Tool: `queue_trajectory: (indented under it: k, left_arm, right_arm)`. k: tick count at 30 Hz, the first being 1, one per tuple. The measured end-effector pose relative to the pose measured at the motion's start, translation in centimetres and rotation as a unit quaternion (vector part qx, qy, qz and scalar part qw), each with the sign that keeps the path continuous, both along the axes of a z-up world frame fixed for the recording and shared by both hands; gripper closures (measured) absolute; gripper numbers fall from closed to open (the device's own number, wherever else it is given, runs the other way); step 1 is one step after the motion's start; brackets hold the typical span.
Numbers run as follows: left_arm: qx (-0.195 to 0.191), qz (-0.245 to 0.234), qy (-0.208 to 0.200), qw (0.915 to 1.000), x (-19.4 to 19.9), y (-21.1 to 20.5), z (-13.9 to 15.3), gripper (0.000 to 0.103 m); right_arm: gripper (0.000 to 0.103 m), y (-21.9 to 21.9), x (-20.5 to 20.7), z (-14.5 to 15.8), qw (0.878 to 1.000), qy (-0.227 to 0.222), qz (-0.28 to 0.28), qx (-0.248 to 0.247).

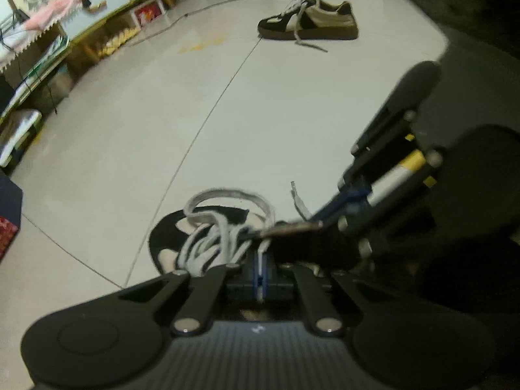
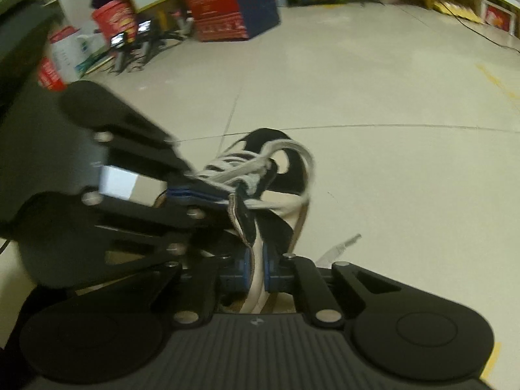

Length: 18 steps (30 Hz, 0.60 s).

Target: Lace up shoes with both hands

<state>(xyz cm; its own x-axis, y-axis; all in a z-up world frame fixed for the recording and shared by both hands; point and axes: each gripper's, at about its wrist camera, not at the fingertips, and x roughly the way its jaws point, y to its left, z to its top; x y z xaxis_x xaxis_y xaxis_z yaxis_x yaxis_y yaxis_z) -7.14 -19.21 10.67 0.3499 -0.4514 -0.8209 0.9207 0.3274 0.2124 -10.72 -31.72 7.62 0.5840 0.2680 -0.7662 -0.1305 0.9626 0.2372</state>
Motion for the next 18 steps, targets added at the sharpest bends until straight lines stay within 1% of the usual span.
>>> queue_trajectory:
  k: [4,6,7,11,14,17,18]
  left_arm:
    - [-0.035,0.019,0.019,0.9990,-0.2,3.3,3.2,0.100]
    - [-0.045,0.031,0.008,0.9985,-0.9,4.9,4.8,0.100]
    - [-0.045,0.037,0.003,0.9983,-1.1,5.8,5.0,0.100]
    - [-0.043,0.063,-0.017,0.9969,-2.1,9.2,5.6,0.100]
    - [-0.009,0.078,-0.048,0.9958,-2.6,12.2,4.6,0.100]
    - [-0.008,0.112,-0.021,0.9934,-1.6,15.4,3.4,0.100]
    - [-0.007,0.121,-0.020,0.9925,-1.2,16.1,3.2,0.100]
  right_arm:
    - [0.097,-0.6,0.2,-0.2,1.000,0.009,-0.010,0.023]
    - [0.097,-0.4,0.2,-0.3,1.000,0.011,-0.012,0.018]
    - [0.097,-0.3,0.2,-0.3,1.000,0.010,-0.014,0.014]
    - [0.097,-0.1,0.1,-0.2,1.000,0.009,-0.017,0.006]
    - [0.097,-0.2,0.1,-0.2,1.000,0.011,-0.018,0.004]
    - [0.098,-0.1,0.2,-0.2,1.000,0.011,-0.018,-0.001]
    - [0.097,-0.1,0.2,-0.2,1.000,0.011,-0.019,-0.001]
